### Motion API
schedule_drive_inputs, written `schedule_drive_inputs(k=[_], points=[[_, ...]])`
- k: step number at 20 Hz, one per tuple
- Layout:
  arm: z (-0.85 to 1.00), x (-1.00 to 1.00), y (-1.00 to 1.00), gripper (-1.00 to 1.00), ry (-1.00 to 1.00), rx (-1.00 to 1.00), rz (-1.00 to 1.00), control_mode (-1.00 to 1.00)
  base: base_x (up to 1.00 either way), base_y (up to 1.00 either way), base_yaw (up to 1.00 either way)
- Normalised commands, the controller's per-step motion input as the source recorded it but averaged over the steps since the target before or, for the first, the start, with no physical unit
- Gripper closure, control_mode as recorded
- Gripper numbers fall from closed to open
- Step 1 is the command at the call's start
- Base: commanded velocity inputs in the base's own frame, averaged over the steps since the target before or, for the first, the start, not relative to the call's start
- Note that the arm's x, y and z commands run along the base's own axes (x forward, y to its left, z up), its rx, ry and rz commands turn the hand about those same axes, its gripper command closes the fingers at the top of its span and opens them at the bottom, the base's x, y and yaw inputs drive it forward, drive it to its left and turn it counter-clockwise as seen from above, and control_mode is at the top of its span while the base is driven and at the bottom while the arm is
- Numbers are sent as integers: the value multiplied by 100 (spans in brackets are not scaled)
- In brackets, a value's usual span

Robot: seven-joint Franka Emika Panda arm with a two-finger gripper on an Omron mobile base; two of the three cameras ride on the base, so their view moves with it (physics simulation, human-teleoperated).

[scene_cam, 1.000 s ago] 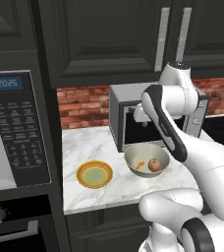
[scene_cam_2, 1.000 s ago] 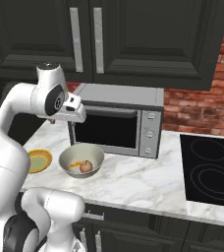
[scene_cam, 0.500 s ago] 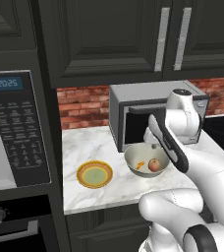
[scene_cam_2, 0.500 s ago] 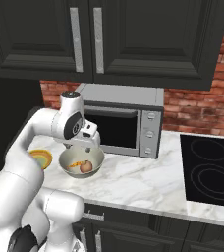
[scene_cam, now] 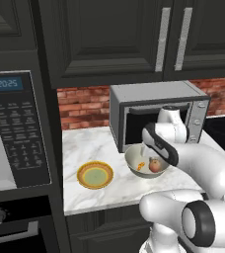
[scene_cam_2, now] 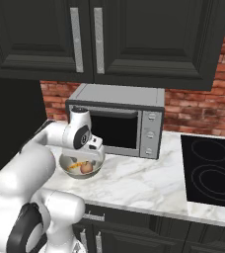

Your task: Remove the peach from the bowl and place it on the small plate. Then place the bowl with only the shrimp in the microwave, close the door, and press the start button to microwave the shrimp.

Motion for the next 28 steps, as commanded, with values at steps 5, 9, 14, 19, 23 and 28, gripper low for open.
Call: schedule_drive_inputs(k=[5, 9, 14, 19, 23, 28], points=[[-45, 18, 0, -100, 6, -12, 0, -100, 0, 0, 0], [-42, 17, 2, -100, 4, -13, 0, -100, 0, 0, 0], [-13, 10, 0, -100, 1, -2, 0, -100, 0, 0, 0], [-21, -4, 0, -100, 0, -1, 0, -100, 0, 0, 0], [-26, -16, 2, 100, -1, -3, 0, -100, 0, 0, 0], [3, 0, 0, 100, -12, 0, 0, -100, 0, 0, 0]])
